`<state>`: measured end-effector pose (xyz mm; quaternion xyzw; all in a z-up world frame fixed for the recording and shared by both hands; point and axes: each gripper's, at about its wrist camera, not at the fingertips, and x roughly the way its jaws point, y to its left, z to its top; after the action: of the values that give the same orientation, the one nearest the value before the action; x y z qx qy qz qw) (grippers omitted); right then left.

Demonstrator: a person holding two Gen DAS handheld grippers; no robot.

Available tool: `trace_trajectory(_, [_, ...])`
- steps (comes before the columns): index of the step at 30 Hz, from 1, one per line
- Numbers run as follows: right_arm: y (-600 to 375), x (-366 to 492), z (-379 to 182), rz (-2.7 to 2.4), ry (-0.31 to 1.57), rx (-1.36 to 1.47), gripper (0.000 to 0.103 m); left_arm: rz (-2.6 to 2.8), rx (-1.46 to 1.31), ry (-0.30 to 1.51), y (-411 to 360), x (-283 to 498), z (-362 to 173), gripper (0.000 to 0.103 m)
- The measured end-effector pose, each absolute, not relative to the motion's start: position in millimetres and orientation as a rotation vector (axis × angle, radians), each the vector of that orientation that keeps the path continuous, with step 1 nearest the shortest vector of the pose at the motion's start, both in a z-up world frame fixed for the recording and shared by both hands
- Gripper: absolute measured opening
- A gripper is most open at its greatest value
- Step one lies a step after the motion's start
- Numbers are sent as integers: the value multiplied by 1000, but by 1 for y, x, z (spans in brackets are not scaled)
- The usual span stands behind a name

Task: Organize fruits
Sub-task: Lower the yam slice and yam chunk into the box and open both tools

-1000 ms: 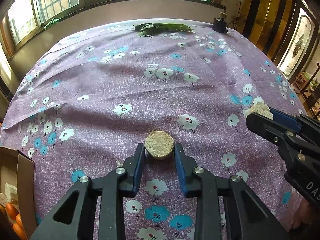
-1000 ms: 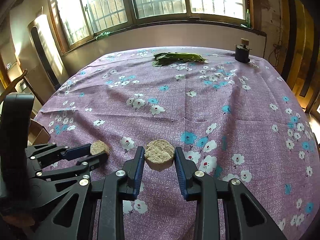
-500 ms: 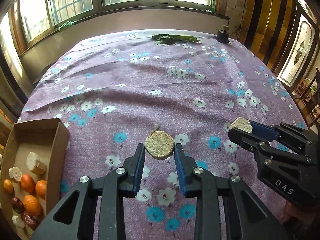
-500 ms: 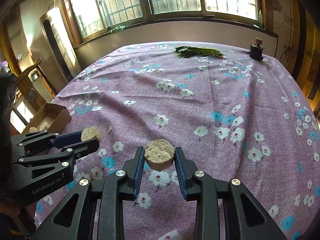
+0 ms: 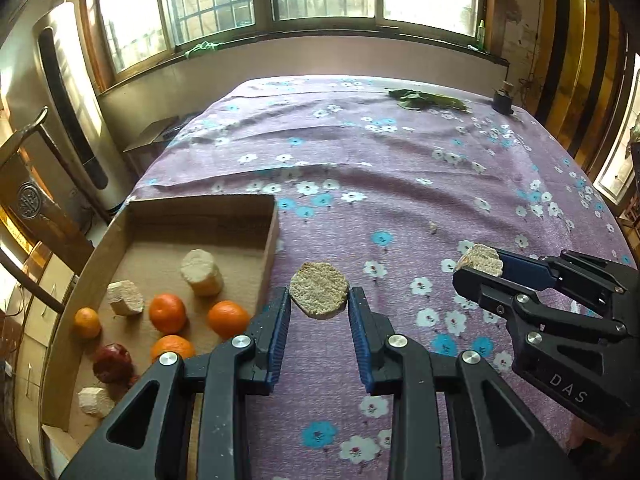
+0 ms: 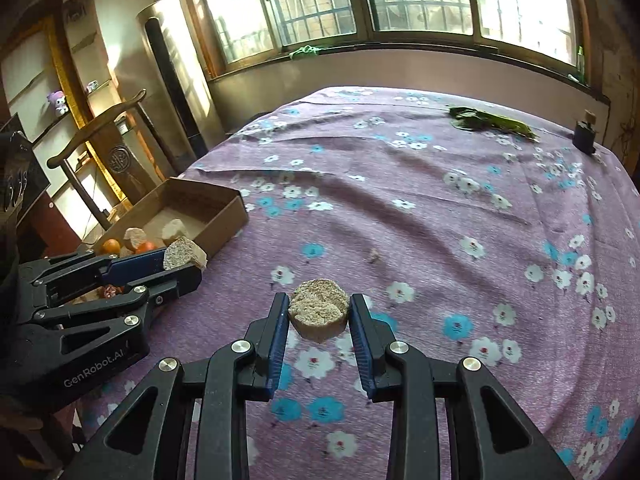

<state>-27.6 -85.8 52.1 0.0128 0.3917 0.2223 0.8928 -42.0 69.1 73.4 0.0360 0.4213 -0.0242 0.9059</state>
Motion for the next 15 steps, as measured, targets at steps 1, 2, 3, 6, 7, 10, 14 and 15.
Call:
trace_trajectory(1, [-77, -28, 54, 476, 809, 19, 33, -38, 70, 868, 77, -43, 74, 29])
trace_trajectory(2, [-69, -28, 55, 489, 807, 12, 33, -28, 64, 868, 85, -43, 75, 29])
trace_trajectory(3, [-61, -27, 56, 503, 806, 3, 33, -18, 57, 869, 92, -43, 75, 29])
trace_trajectory(6, [-37, -28, 57, 541, 803, -24, 33, 12, 30, 871, 116, -44, 76, 29])
trace_trajectory(7, [-30, -29, 58, 554, 803, -27, 33, 19, 20, 875, 123, -43, 75, 29])
trace_trajectory(10, [-10, -26, 57, 587, 809, -44, 33, 43, -3, 886, 144, -38, 74, 29])
trace_trajectory(14, [15, -18, 56, 617, 814, -73, 33, 70, -24, 894, 168, -31, 73, 29])
trace_trajectory(15, [20, -15, 57, 625, 813, -81, 33, 76, -33, 896, 176, -28, 74, 29])
